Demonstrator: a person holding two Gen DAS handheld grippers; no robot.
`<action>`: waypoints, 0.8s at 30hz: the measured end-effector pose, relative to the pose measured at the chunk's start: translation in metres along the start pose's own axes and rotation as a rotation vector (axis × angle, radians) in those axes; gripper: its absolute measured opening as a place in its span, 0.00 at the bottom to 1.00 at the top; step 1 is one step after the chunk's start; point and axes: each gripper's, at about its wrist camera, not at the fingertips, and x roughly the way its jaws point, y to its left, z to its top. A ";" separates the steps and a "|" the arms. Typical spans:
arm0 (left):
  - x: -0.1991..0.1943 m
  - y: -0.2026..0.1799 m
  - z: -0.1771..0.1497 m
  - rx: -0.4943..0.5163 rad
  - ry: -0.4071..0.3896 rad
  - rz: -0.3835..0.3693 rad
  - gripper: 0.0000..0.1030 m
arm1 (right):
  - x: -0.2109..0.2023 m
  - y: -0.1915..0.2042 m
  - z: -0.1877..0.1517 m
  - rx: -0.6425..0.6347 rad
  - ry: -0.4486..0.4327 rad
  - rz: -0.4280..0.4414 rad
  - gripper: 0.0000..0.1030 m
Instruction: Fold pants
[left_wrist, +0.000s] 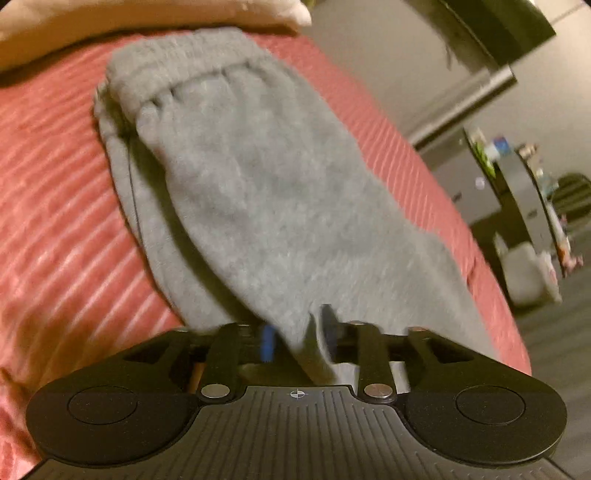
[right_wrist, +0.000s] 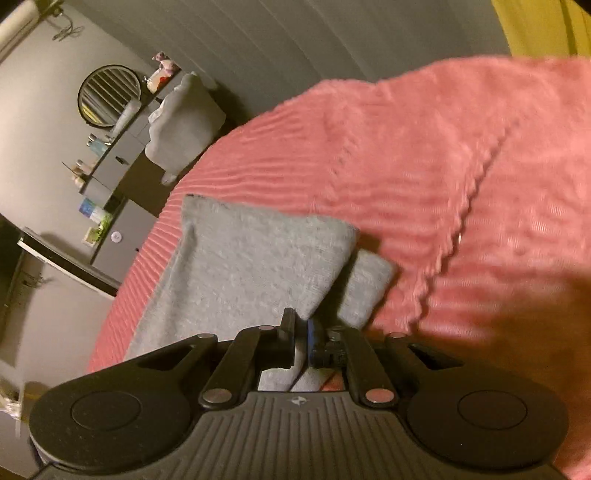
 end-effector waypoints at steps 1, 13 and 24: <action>-0.002 -0.003 0.003 -0.004 -0.024 0.007 0.60 | 0.000 0.000 0.000 0.009 0.004 0.012 0.13; -0.016 -0.031 0.011 0.044 -0.107 0.055 0.14 | -0.002 0.028 0.009 -0.124 -0.018 0.033 0.05; -0.046 -0.019 -0.004 0.044 -0.091 0.221 0.50 | -0.016 -0.009 0.018 -0.119 -0.069 -0.099 0.12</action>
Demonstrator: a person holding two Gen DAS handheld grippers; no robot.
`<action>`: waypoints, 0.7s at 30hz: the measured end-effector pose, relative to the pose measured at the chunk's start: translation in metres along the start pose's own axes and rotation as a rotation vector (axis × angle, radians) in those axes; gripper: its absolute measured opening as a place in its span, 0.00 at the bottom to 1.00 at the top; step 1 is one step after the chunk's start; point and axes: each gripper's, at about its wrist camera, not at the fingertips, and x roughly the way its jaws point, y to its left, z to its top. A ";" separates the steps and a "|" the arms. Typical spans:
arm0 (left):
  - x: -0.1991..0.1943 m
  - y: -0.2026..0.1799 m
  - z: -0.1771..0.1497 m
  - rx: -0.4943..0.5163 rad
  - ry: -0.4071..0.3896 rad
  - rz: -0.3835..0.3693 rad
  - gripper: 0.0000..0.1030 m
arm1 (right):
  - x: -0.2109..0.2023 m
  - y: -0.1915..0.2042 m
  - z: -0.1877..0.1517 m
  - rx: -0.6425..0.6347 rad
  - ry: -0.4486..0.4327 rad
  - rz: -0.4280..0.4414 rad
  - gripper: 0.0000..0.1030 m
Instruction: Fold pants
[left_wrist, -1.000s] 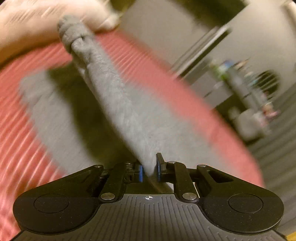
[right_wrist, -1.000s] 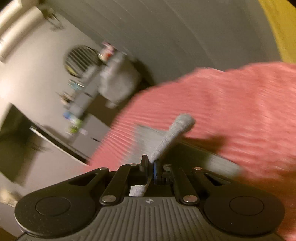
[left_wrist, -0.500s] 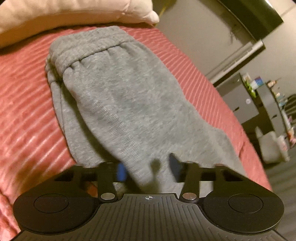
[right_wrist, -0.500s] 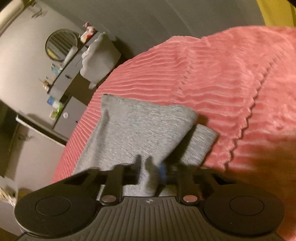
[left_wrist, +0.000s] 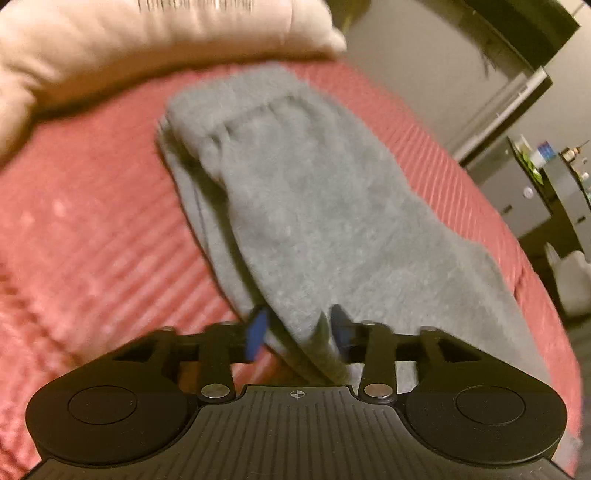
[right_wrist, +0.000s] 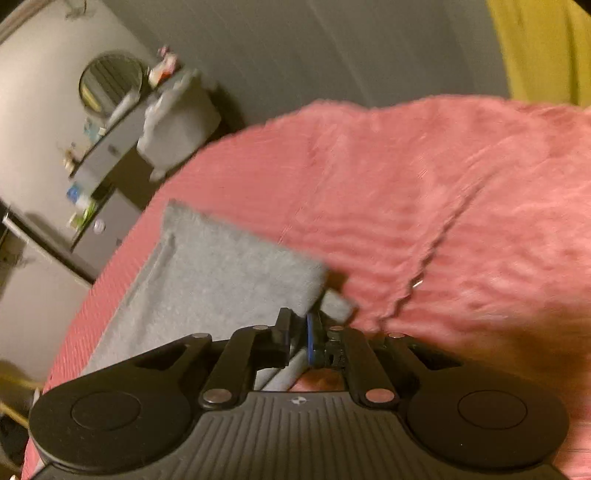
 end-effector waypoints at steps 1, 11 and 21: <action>-0.011 -0.003 -0.002 0.028 -0.041 0.017 0.56 | -0.005 -0.002 0.001 -0.002 -0.022 -0.018 0.19; -0.041 -0.066 -0.034 0.211 -0.145 -0.042 0.89 | 0.001 -0.010 0.001 0.117 0.087 0.133 0.40; 0.013 -0.106 -0.086 0.433 -0.043 0.072 0.92 | -0.005 -0.037 -0.003 0.173 0.058 0.106 0.49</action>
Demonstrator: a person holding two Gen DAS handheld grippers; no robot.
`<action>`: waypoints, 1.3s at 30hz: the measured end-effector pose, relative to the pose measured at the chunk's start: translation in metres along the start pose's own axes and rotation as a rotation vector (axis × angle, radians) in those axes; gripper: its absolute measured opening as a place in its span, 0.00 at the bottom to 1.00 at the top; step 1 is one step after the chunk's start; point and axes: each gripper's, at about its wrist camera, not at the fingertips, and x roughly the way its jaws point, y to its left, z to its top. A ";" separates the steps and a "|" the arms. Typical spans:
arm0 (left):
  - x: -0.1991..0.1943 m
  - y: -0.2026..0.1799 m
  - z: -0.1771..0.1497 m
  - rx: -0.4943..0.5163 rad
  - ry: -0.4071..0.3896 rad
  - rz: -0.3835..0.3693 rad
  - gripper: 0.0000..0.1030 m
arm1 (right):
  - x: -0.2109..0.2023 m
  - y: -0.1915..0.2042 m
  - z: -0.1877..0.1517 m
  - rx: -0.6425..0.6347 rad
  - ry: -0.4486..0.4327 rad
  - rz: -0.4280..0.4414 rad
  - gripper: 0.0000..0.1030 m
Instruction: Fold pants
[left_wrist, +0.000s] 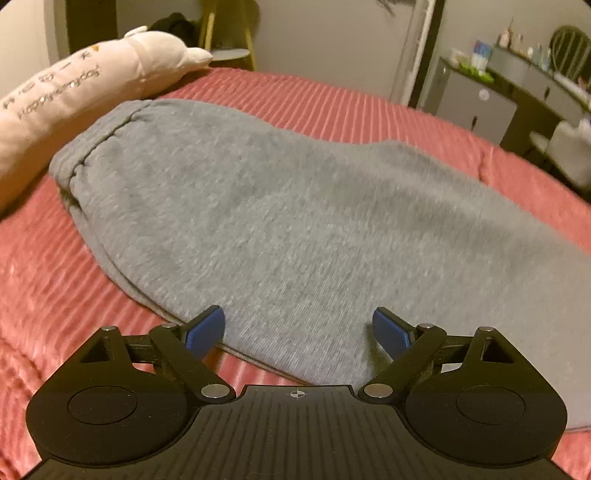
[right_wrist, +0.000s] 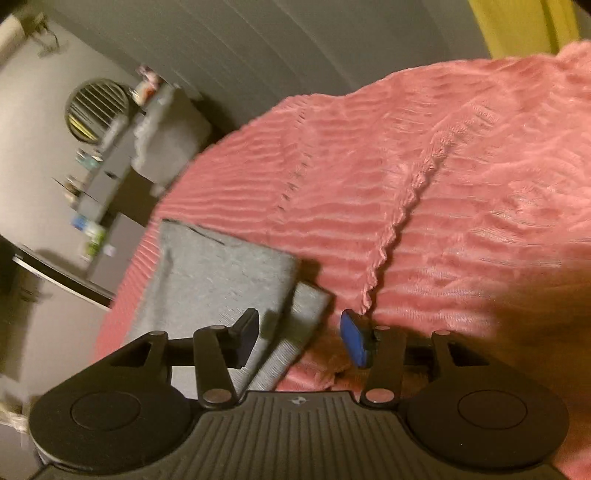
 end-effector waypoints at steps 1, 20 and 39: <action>0.001 0.001 0.000 -0.006 0.000 -0.006 0.93 | 0.000 -0.006 0.001 0.026 0.003 0.024 0.50; 0.003 -0.005 -0.003 -0.017 0.019 0.048 0.93 | 0.017 -0.007 0.003 0.059 0.056 0.125 0.35; 0.005 -0.009 -0.005 0.027 0.018 0.061 0.94 | 0.034 0.020 0.003 0.042 0.045 0.095 0.29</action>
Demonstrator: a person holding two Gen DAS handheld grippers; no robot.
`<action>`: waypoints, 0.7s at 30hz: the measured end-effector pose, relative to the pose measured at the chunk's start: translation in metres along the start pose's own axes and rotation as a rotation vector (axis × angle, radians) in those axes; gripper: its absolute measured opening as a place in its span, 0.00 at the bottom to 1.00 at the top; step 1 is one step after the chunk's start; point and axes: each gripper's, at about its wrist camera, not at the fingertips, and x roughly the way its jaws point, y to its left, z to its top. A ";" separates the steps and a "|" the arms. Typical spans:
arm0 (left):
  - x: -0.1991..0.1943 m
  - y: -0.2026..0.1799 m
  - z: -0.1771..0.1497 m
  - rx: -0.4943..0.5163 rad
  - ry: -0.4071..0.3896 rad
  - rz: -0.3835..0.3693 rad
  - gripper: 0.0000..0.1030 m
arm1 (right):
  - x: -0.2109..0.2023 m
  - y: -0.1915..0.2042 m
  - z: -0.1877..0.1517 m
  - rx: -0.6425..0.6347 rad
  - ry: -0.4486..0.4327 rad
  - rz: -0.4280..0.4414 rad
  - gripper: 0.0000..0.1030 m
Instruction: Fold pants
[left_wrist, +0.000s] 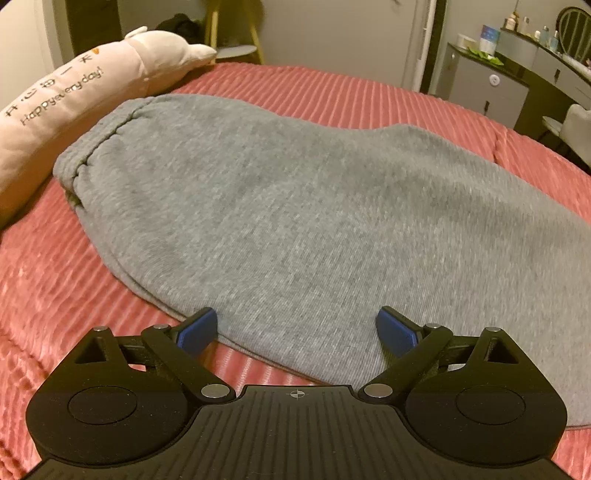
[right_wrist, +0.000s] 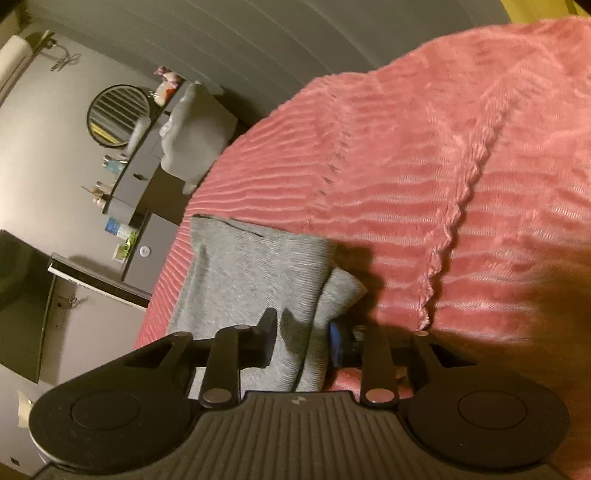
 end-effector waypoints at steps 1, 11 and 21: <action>0.000 0.000 0.000 -0.002 0.001 -0.002 0.94 | 0.002 0.001 0.000 -0.001 0.000 -0.005 0.29; 0.002 0.002 0.001 -0.011 0.007 -0.010 0.95 | 0.008 0.004 0.000 0.000 -0.007 0.018 0.26; -0.004 0.004 0.000 -0.033 -0.011 -0.032 0.95 | 0.002 0.026 -0.002 -0.101 -0.042 0.016 0.12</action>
